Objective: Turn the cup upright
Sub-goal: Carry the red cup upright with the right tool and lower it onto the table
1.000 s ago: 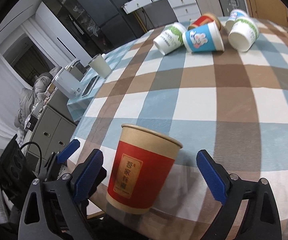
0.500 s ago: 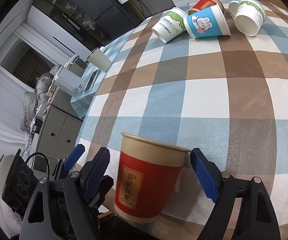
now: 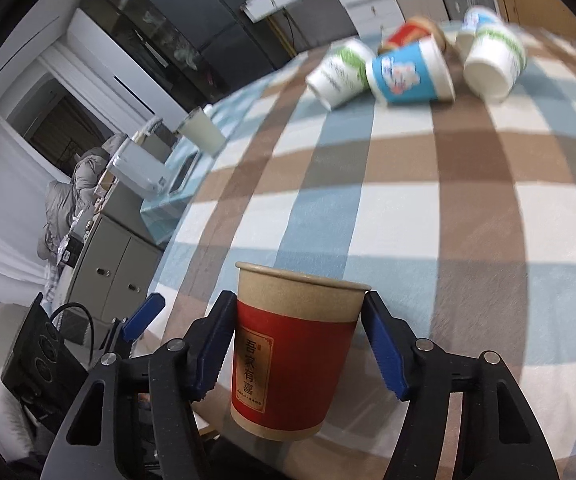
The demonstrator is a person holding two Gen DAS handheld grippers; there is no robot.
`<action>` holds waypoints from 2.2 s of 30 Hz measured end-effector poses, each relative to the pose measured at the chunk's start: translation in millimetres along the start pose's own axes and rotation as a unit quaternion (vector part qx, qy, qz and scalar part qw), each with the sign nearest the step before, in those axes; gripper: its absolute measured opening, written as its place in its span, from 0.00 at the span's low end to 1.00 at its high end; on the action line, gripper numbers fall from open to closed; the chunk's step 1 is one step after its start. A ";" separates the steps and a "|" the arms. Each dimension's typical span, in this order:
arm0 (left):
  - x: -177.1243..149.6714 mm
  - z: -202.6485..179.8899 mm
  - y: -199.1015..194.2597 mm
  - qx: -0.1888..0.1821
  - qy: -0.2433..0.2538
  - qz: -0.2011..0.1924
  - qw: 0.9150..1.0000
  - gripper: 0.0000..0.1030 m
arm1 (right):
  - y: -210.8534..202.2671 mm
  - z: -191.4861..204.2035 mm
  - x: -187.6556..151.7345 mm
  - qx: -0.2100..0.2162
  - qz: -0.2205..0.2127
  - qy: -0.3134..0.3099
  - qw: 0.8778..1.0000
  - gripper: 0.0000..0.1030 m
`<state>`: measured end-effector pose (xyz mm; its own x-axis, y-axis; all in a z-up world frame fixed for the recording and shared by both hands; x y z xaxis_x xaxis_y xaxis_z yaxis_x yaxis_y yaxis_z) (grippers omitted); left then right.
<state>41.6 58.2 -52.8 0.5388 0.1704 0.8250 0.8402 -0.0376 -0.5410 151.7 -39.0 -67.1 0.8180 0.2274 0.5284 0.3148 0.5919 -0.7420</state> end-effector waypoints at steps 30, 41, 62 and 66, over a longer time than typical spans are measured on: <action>-1.8 -4.1 7.3 -0.001 0.001 0.002 1.000 0.99 | -8.8 -20.4 31.7 -0.143 -0.194 -0.098 0.966 0.63; 14.5 -6.4 14.5 0.001 0.005 -0.022 1.000 0.99 | -23.4 -14.7 7.2 -0.133 -0.210 -0.136 0.959 0.63; 28.9 -16.4 21.0 -0.016 0.012 -0.052 0.998 0.99 | -7.8 -22.4 -13.7 -0.164 -0.176 -0.159 0.958 0.67; 28.9 -18.9 23.6 -0.017 0.015 -0.053 0.998 0.99 | -21.9 -28.4 -14.3 -0.131 -0.199 -0.140 0.961 0.85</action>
<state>78.1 43.6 -38.6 0.4483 0.1447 0.8821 0.8937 -0.0538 -0.4453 146.7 -77.2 -70.1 0.4566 0.2447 0.8554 0.7171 0.4679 -0.5166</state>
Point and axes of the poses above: each gripper's, at about its wrist camera, not at the fingertips, and y roughly the way its jaws point, z to its left, x to its top, the point moved 7 cm from there along y, roughly the way its jaws point, and after that the axes turned 7 degrees about -x, right-handed, at the moved point
